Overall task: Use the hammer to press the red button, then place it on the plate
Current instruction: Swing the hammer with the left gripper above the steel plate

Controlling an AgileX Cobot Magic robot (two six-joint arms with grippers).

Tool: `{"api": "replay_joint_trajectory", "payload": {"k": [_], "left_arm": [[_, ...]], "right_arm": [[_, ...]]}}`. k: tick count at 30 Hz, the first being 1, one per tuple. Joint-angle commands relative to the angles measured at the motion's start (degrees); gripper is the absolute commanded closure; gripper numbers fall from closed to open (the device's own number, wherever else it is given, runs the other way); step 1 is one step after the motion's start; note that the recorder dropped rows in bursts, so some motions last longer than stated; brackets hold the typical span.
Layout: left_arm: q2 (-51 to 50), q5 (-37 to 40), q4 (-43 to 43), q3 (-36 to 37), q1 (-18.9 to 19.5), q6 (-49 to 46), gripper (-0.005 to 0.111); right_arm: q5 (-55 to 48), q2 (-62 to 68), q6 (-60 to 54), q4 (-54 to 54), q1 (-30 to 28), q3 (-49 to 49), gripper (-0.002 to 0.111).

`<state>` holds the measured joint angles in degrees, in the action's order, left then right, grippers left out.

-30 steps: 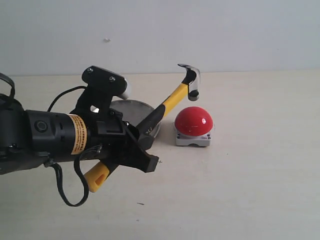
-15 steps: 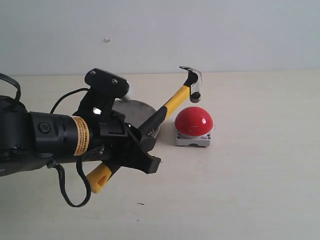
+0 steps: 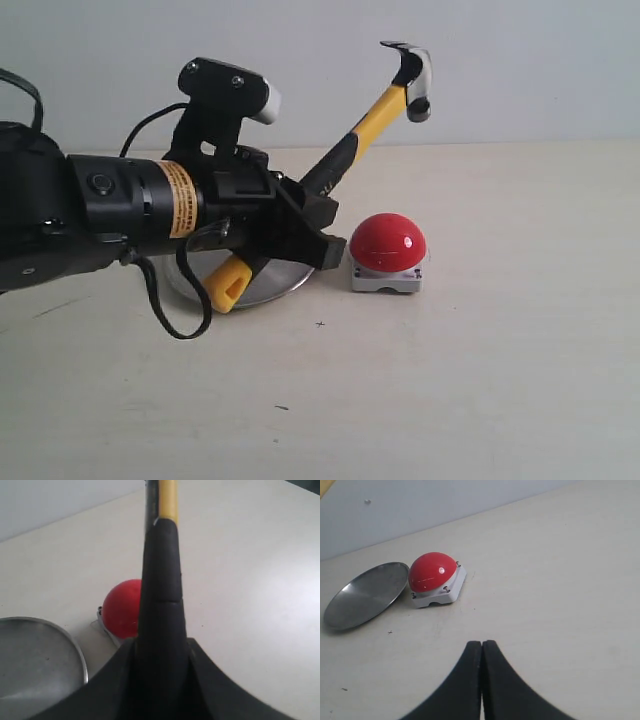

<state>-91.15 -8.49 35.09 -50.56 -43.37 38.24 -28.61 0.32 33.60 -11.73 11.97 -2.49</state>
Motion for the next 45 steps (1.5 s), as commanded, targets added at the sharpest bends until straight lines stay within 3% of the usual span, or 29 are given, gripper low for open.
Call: {"api": "replay_joint_trajectory", "payload": {"k": [1, 5, 8, 19, 28, 31, 34, 36, 45], "left_arm": [[-4.84, -1.07, -0.44, -0.88, 1.14, -0.42, 0.107], [-13.37, -0.7, -0.32, -0.88, 0.81, 3.96, 0.107], [-13.35, 0.37, -0.05, -0.88, 0.12, 3.94, 0.107], [12.61, 9.36, 1.12, -1.88, 0.12, 3.8, 0.107], [21.14, 13.79, 1.12, -0.49, 0.12, 6.91, 0.107], [21.68, 10.62, 1.12, 1.39, 0.23, 8.05, 0.107], [21.77, 2.28, 0.84, 4.18, 1.35, 10.95, 0.107], [21.77, -3.98, -0.67, 6.16, 2.86, 11.66, 0.107], [20.51, -16.62, -13.68, 12.08, 11.54, 8.4, 0.107]], "right_arm": [[0.41, -0.32, 0.0, 0.25, 0.04, 0.34, 0.108], [0.41, -0.32, 0.0, 0.25, 0.04, 0.34, 0.108], [0.41, -0.32, 0.0, 0.25, 0.04, 0.34, 0.108], [0.41, -0.32, 0.0, 0.25, 0.04, 0.34, 0.108], [0.41, -0.32, 0.0, 0.25, 0.04, 0.34, 0.108], [0.41, -0.32, 0.0, 0.25, 0.04, 0.34, 0.108], [0.51, -0.32, 0.0, 0.25, 0.04, 0.34, 0.108], [0.51, -0.32, 0.0, 0.25, 0.04, 0.34, 0.108], [0.51, -0.32, 0.0, 0.25, 0.04, 0.34, 0.108]]}}
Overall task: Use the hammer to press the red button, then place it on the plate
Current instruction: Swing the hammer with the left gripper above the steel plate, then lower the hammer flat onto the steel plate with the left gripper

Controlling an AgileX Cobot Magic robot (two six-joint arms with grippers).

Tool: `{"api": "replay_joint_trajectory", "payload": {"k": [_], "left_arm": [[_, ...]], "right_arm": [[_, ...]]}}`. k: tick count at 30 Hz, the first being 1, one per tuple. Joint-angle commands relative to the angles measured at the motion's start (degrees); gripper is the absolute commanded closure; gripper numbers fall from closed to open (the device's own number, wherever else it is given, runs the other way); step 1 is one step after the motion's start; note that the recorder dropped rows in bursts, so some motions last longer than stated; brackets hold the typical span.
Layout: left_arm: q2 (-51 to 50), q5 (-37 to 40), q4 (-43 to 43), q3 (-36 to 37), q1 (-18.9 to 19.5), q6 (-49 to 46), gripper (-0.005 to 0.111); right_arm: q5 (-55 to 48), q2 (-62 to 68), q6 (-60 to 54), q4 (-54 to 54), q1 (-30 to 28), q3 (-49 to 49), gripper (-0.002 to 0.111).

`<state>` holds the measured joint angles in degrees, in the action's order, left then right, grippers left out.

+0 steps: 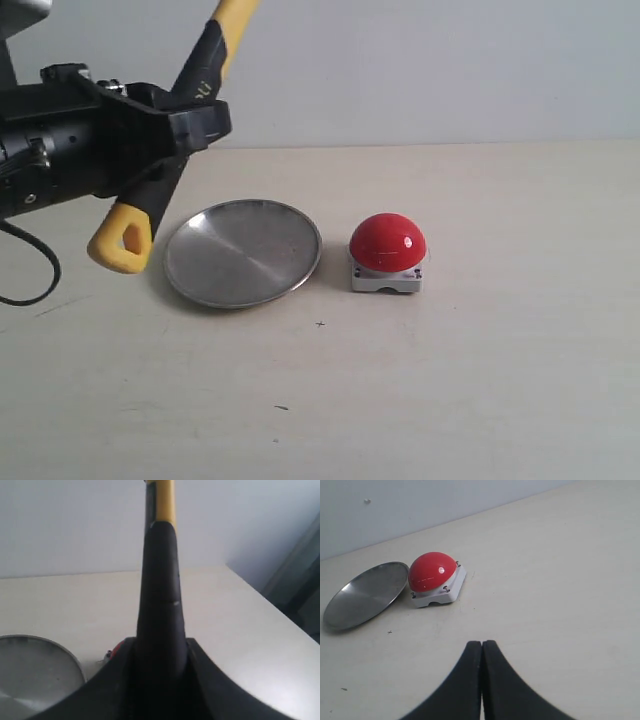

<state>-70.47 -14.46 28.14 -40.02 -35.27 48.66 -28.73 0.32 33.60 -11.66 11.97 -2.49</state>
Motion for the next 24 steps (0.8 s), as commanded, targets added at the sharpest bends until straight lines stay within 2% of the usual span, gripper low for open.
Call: {"api": "replay_joint_trajectory", "payload": {"k": [1, 6, 10, 13, 16, 24], "left_arm": [[-0.94, -12.13, -8.21, 2.0, 4.14, -2.23, 0.107], [-9.87, -16.35, -12.72, 1.9, 5.65, -2.25, 0.107], [-18.78, -23.56, -13.55, 1.45, 5.65, -2.02, 0.107], [-29.15, -19.79, -14.07, -3.88, 5.65, -2.02, 0.107], [-34.83, -16.86, -13.41, -8.19, 5.65, -0.48, 0.107], [-42.52, -16.96, -13.41, -12.26, 5.65, -0.36, 0.107]], "right_arm": [[0.63, -0.32, 0.0, 0.17, 0.04, 0.34, 0.108], [0.63, -0.32, 0.0, 0.17, 0.04, 0.34, 0.108], [0.63, -0.32, 0.0, 0.17, 0.04, 0.34, 0.108], [0.63, -0.32, 0.0, 0.17, 0.04, 0.34, 0.108], [0.63, -0.32, 0.0, 0.17, 0.04, 0.34, 0.108], [0.63, -0.32, 0.0, 0.17, 0.04, 0.34, 0.108]]}}
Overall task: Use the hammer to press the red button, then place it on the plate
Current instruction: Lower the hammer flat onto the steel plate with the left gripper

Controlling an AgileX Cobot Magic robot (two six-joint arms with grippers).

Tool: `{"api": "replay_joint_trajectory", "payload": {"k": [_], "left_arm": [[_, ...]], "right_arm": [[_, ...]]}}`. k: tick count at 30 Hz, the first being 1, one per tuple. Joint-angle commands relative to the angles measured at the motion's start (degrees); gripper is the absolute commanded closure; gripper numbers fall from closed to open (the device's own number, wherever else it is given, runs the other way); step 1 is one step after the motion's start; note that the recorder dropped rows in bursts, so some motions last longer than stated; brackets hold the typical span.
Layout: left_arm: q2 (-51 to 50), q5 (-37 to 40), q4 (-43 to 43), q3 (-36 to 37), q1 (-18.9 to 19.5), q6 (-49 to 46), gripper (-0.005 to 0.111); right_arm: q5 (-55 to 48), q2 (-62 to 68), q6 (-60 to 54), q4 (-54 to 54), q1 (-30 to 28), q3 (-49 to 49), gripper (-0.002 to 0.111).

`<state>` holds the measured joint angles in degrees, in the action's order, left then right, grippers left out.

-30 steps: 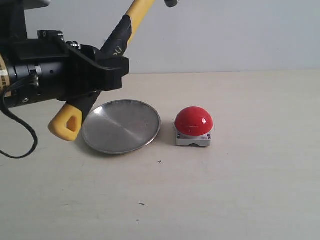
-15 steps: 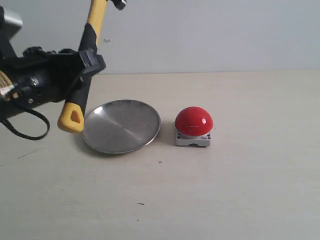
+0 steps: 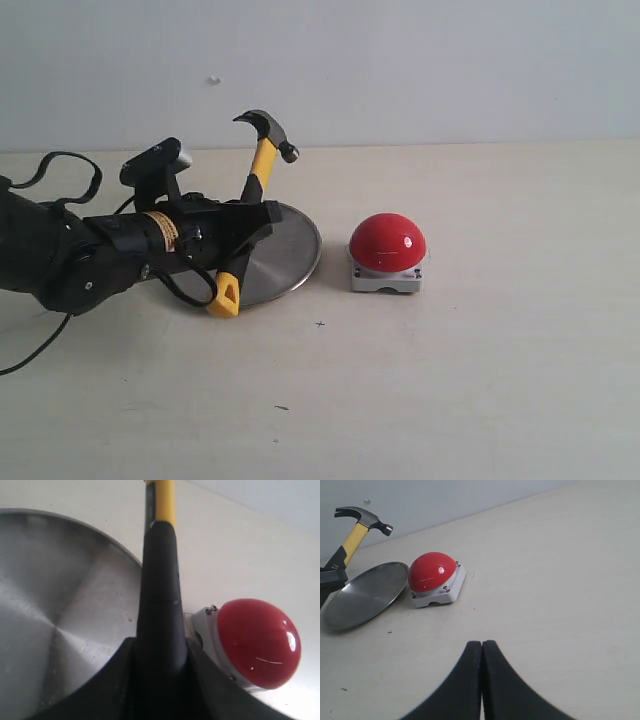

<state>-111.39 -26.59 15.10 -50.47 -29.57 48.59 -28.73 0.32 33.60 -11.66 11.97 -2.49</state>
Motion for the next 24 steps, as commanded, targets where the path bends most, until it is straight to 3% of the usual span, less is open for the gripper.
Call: {"api": "replay_joint_trajectory", "payload": {"k": [1, 19, 24], "left_arm": [[-2.24, -4.83, -0.37, -2.05, -0.06, -0.28, 0.107], [-6.51, -2.89, -0.36, -2.53, 1.07, 1.1, 0.107], [-7.35, -1.4, 3.44, -4.24, 1.07, 1.26, 0.107]], "right_arm": [[0.63, -0.32, -0.07, 0.17, 0.04, 0.34, 0.108], [0.63, -0.32, 0.04, 0.17, 0.04, 0.34, 0.108], [0.63, -0.32, 0.04, 0.17, 0.04, 0.34, 0.108]]}}
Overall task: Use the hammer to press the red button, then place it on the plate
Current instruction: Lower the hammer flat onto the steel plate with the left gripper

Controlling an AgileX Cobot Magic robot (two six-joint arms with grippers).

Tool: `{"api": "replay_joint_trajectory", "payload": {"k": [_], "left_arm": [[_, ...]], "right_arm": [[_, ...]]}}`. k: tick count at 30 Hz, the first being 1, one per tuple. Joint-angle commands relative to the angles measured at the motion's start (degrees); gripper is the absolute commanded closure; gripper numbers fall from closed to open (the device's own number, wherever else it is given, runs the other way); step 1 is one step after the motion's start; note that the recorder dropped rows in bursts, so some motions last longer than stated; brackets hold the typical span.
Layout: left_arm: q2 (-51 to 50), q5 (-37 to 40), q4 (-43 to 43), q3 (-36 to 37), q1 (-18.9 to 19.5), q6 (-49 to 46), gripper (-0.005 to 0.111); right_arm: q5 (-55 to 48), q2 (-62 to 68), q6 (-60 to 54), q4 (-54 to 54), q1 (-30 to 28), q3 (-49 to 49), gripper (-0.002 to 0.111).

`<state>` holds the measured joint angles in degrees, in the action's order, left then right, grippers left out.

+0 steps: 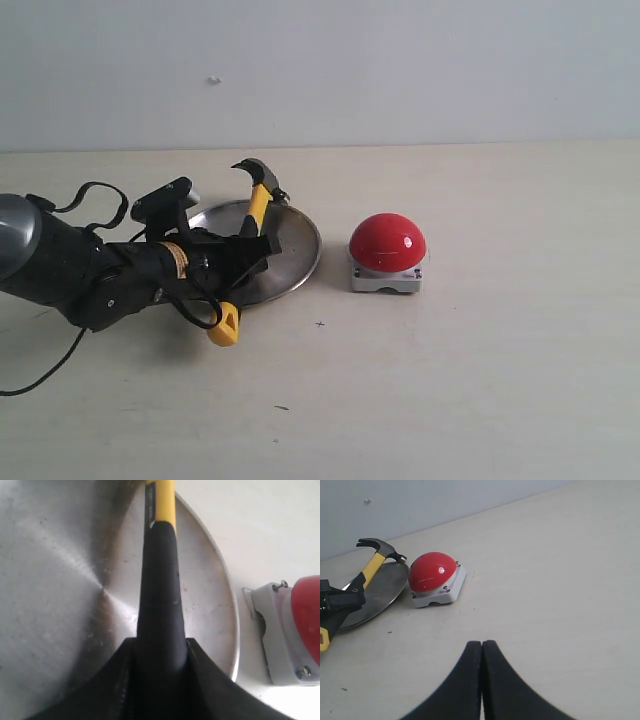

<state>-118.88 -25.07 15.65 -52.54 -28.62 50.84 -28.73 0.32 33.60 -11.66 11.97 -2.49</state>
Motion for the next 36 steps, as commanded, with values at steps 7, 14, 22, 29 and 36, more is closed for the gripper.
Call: {"api": "replay_joint_trajectory", "payload": {"k": [7, 14, 22, 29, 36], "left_arm": [[-1.08, 2.96, 3.83, -3.83, 0.12, 0.8, 0.107], [-1.08, 8.74, 3.98, -3.83, 0.12, 0.8, 0.08], [1.59, 10.04, 4.37, -3.71, 0.12, 0.55, 0.054], [9.88, 12.34, 8.28, -3.64, 0.12, -1.05, 0.054], [19.05, 14.83, 10.89, 0.74, 0.01, -1.8, 0.065]], "right_arm": [[0.63, -0.32, 0.04, 0.17, 0.04, 0.34, 0.108], [0.63, -0.32, 0.04, 0.17, 0.04, 0.34, 0.108], [0.63, -0.32, 0.04, 0.17, 0.04, 0.34, 0.108], [0.63, -0.32, 0.04, 0.17, 0.04, 0.34, 0.108], [0.63, -0.32, 0.04, 0.17, 0.04, 0.34, 0.108]]}}
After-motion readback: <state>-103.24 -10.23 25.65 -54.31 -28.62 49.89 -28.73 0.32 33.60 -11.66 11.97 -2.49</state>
